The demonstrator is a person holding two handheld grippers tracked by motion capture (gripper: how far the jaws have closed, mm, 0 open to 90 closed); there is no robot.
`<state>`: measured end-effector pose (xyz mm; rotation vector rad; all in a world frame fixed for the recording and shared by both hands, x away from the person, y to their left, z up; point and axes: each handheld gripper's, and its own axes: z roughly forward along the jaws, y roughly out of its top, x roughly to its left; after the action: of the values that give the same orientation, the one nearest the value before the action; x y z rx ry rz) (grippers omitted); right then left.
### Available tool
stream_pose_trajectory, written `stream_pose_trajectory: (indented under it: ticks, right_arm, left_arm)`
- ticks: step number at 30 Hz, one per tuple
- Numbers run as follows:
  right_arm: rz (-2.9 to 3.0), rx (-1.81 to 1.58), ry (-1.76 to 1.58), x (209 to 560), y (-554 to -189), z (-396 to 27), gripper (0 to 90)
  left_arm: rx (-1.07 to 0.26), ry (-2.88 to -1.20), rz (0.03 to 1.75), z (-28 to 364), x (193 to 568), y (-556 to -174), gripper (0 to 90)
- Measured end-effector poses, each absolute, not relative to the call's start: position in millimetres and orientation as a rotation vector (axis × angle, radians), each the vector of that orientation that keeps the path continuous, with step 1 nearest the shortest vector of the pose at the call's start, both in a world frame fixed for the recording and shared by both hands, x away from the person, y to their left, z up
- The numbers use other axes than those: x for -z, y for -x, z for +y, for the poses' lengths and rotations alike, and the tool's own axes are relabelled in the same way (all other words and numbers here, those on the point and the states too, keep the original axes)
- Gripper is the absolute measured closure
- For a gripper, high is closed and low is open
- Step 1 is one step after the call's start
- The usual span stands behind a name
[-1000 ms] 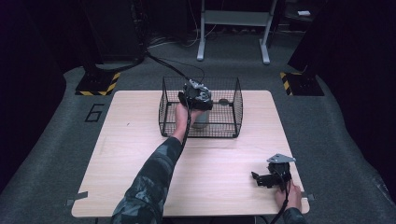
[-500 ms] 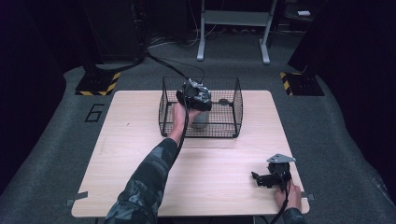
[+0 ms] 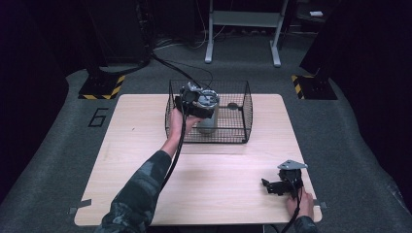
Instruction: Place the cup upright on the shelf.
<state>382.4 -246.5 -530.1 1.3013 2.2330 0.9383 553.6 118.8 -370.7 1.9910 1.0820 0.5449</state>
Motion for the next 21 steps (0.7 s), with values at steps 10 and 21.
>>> stream_pose_trajectory:
  ticks: [10,21]
  right_arm:
    - [2.233,-0.938,-1.301,530.1,-382.4,-246.5,0.0]
    - [2.231,-0.936,-1.295,530.2,-382.7,-246.6,0.0]
  left_arm:
    - [-0.542,-2.013,1.043,152.3,356.4,-519.5,0.2]
    - [-0.549,-2.01,1.009,194.6,349.6,-476.3,0.2]
